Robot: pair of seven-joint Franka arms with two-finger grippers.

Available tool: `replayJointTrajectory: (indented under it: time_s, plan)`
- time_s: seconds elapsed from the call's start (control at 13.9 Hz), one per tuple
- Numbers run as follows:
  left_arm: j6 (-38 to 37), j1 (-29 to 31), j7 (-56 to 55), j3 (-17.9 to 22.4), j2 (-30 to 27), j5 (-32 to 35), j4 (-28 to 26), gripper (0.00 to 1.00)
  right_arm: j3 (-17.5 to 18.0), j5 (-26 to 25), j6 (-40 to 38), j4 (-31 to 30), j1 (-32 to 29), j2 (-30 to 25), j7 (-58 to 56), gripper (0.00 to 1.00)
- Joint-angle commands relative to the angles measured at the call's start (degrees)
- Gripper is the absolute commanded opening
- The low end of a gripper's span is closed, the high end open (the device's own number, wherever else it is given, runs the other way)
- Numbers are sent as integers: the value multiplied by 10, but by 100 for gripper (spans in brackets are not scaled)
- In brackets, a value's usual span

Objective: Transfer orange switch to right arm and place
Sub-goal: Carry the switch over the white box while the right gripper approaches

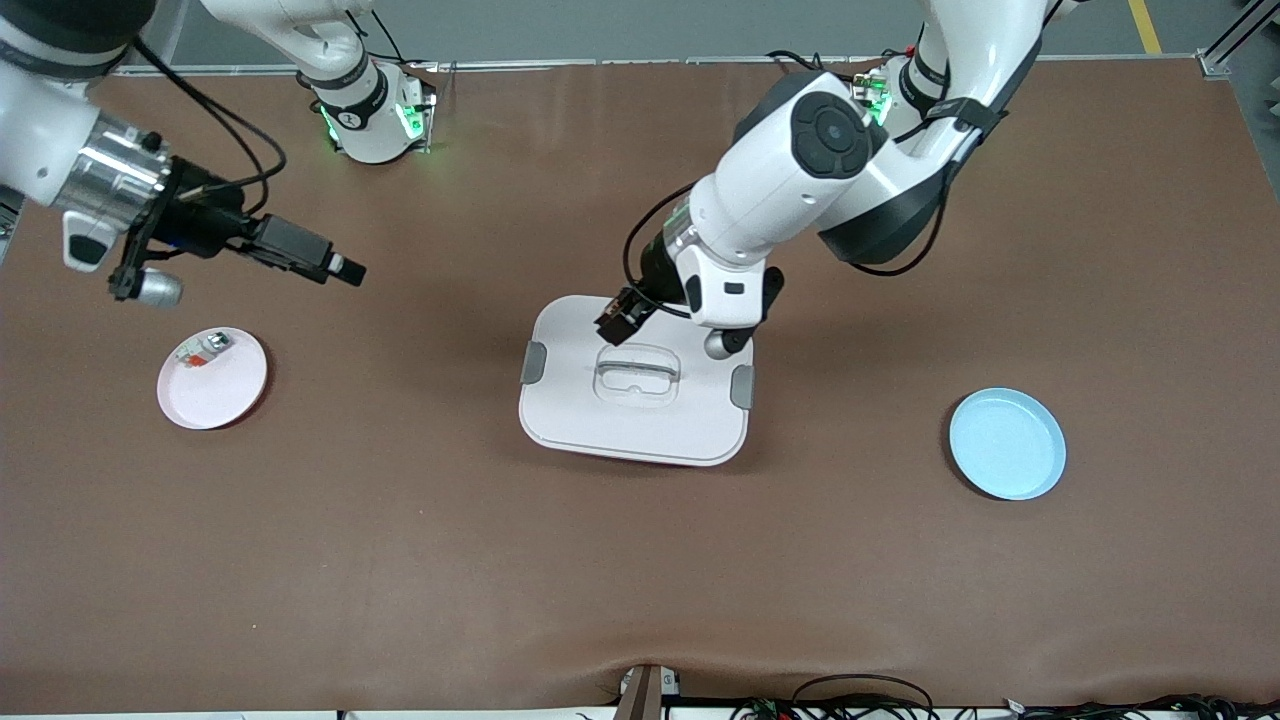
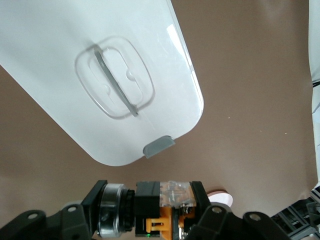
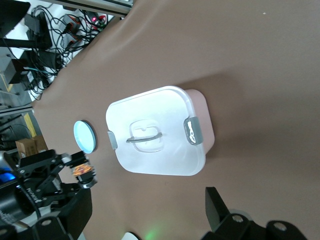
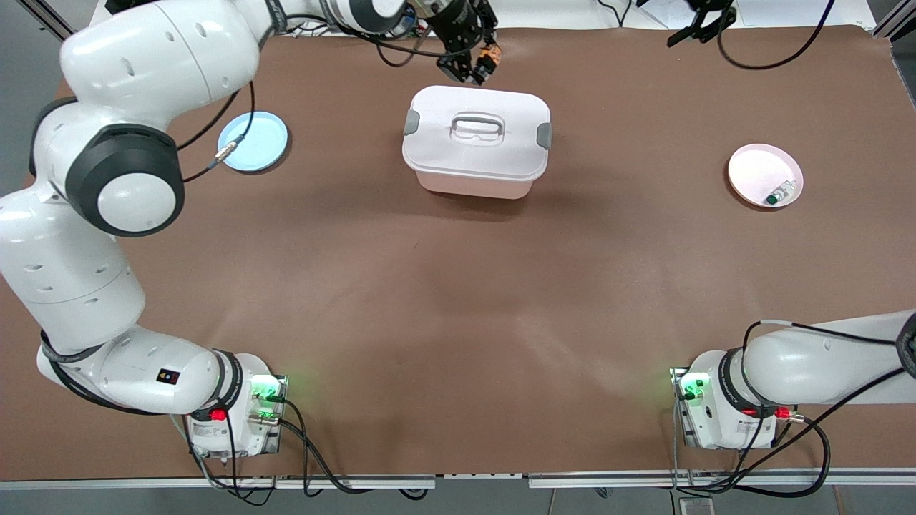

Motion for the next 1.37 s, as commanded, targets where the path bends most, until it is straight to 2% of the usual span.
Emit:
replayJointTrajectory:
  time_s: [0.0,0.29,0.5,0.72,1.08,1.3]
  plan:
    - [39,-15,-49,0,20,-9,15,29,-5,19,80,-60,37,-44,11,100]
    - [74,-28,-127,2,26,-9,17,29,-5,78,263,-149,119,-75,15,100]
    - [75,-28,-131,2,25,-9,17,29,-5,111,380,-166,190,-63,-13,100]
    - [75,-28,-133,2,25,-9,17,29,-5,113,389,-163,203,-33,-120,100]
    - [75,-27,-134,2,23,-9,17,29,-5,116,374,-102,205,37,-140,100]
    - [74,-26,-134,2,24,-9,17,29,-5,152,370,-53,218,81,-147,100]
